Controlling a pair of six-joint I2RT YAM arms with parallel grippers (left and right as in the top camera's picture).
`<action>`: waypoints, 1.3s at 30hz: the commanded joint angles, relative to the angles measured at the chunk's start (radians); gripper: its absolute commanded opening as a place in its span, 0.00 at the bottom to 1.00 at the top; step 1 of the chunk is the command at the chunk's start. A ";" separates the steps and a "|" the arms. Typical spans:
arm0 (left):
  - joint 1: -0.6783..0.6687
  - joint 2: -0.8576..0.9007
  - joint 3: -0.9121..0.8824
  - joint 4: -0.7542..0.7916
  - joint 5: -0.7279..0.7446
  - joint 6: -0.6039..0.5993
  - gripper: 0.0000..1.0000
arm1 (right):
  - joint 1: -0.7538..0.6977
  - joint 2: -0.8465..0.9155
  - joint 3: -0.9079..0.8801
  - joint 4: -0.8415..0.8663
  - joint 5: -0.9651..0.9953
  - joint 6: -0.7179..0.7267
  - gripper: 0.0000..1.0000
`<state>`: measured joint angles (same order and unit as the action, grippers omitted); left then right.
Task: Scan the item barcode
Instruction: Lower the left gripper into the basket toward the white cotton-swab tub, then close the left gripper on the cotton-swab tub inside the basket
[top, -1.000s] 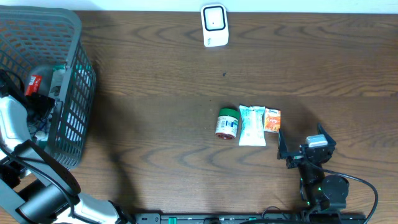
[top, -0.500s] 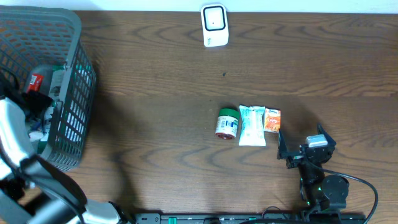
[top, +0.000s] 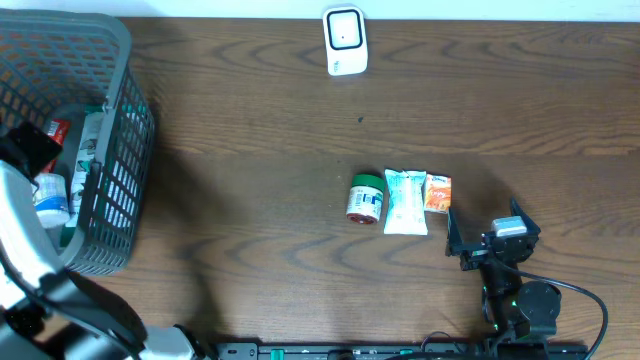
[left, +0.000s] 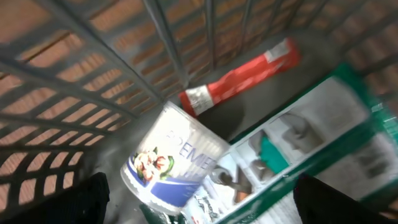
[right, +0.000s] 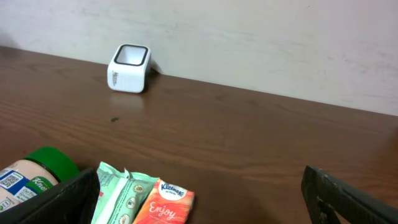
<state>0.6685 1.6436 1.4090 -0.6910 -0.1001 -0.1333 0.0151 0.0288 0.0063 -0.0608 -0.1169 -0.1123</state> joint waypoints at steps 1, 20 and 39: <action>0.023 0.090 0.006 -0.003 -0.026 0.114 0.97 | 0.005 -0.001 -0.001 -0.003 -0.004 0.014 0.99; 0.032 0.268 -0.011 -0.026 -0.016 0.084 0.96 | 0.005 -0.001 -0.001 -0.003 -0.004 0.014 0.99; 0.031 -0.061 0.047 0.040 0.014 0.026 0.75 | 0.005 -0.001 -0.001 -0.003 -0.004 0.014 0.99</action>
<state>0.6975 1.7039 1.4109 -0.6773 -0.0845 -0.0662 0.0151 0.0288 0.0063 -0.0612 -0.1169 -0.1123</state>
